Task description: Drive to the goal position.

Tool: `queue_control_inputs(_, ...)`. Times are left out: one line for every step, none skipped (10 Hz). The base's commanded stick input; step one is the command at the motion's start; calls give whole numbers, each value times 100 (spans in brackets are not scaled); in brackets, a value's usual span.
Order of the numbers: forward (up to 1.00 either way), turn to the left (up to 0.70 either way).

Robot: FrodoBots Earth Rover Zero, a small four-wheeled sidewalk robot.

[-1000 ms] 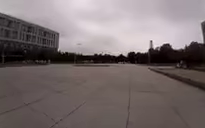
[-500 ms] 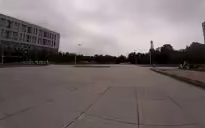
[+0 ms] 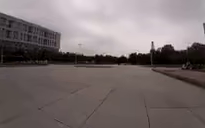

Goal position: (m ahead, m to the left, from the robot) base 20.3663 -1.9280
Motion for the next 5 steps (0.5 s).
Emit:
queue_control_inputs(70,0)
queue_control_inputs(70,0)
queue_control_inputs(70,0)
queue_control_inputs(70,0)
queue_control_inputs(70,0)
